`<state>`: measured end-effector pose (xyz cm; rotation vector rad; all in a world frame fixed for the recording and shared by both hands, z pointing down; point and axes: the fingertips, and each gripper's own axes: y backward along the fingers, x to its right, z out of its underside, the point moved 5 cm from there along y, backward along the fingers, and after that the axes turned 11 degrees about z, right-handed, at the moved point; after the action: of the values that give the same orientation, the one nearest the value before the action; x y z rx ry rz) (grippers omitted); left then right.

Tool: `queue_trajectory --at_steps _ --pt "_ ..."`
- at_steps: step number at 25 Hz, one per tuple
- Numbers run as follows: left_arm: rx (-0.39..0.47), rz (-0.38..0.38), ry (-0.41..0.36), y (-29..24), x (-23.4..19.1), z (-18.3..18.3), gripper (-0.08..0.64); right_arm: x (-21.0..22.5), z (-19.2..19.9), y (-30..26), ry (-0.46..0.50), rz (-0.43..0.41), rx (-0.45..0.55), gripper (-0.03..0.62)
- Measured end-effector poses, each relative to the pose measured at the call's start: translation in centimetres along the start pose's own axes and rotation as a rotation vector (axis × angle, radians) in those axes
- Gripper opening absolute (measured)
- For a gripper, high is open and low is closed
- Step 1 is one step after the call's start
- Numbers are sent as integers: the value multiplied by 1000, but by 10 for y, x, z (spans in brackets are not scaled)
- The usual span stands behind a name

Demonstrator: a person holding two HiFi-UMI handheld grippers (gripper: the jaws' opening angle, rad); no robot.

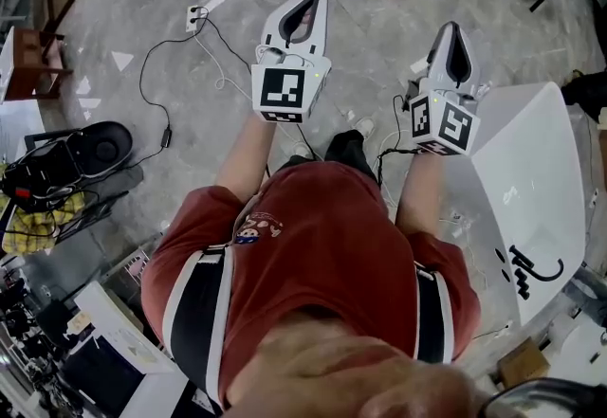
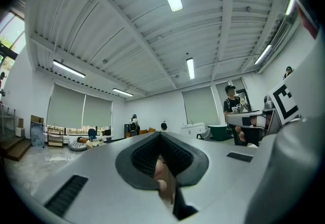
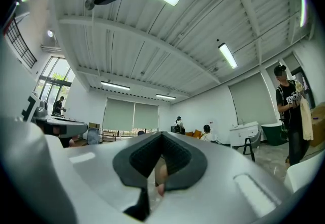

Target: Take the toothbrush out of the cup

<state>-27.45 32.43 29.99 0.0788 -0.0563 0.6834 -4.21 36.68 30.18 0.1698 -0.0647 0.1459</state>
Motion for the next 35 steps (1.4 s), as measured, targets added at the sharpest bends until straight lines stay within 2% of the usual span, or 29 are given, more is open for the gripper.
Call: queue_trajectory --at_steps 7,14,19,26,35 --pt "-38 26 31 -52 15 17 5 41 17 -32 -12 17 -24 9" --pt "-29 35 7 -121 49 17 5 116 25 -67 -57 70 -18 9" --pt "-39 45 0 -160 68 15 5 152 28 -89 -79 78 -13 9" --pt "-35 47 18 -200 79 16 5 177 31 -115 -61 76 -27 9" --pt "-19 50 31 -242 64 26 5 183 39 -154 -34 64 -25 9"
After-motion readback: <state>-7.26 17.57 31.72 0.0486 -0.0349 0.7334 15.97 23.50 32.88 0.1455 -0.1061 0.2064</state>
